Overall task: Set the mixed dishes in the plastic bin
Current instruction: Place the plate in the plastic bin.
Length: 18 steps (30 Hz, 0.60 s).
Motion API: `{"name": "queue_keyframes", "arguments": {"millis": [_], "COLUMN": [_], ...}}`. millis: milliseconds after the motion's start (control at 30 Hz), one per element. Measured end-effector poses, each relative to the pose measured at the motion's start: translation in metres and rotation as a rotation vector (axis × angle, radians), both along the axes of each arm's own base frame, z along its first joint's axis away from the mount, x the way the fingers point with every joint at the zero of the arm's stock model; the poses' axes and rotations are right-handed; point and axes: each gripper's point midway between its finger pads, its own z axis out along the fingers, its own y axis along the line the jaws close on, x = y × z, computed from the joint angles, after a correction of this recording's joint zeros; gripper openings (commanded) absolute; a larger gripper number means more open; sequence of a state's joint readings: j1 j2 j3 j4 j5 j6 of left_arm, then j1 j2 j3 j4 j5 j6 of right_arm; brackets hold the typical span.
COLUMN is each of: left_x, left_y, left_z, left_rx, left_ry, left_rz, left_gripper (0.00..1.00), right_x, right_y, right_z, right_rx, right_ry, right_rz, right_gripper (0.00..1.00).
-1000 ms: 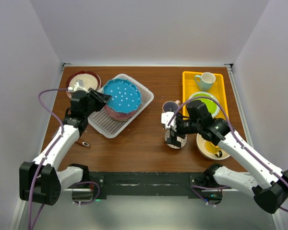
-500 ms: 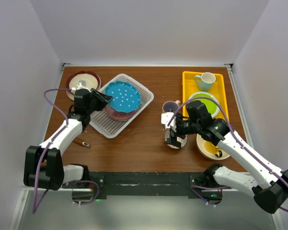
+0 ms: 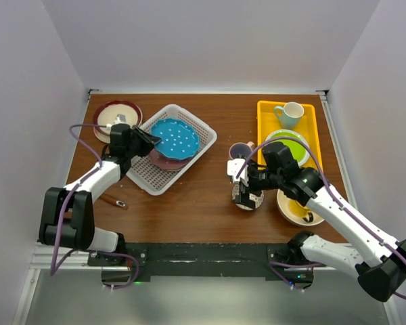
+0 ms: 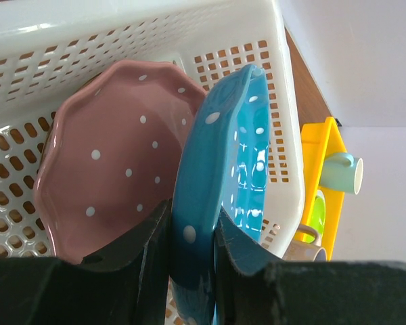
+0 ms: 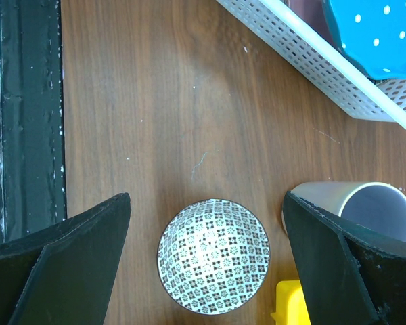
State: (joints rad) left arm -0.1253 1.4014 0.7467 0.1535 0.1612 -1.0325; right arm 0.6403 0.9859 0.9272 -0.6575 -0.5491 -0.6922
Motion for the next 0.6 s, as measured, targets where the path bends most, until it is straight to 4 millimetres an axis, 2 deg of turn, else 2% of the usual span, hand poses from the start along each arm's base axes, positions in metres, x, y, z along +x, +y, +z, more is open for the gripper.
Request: {"name": "queue_keyframes", "arguments": {"millis": [400, 533, 600], "left_x": [0.01, 0.012, 0.012], "left_y": [-0.001, -0.002, -0.002], "left_z": [-0.024, -0.024, -0.025], "left_rx": [0.001, -0.001, -0.001], "left_ry": [0.05, 0.045, 0.047], "left_rz": [0.001, -0.001, -0.001], "left_gripper": [0.0, 0.23, 0.28], "right_x": [0.0, 0.0, 0.0], "right_y": [0.0, 0.0, 0.0], "right_z": [0.0, 0.0, 0.0], "right_rx": [0.0, 0.0, 0.0], "right_ry": [-0.001, -0.001, -0.001], "right_rz": [0.0, 0.0, 0.0], "right_gripper": [0.98, 0.98, 0.98]}}
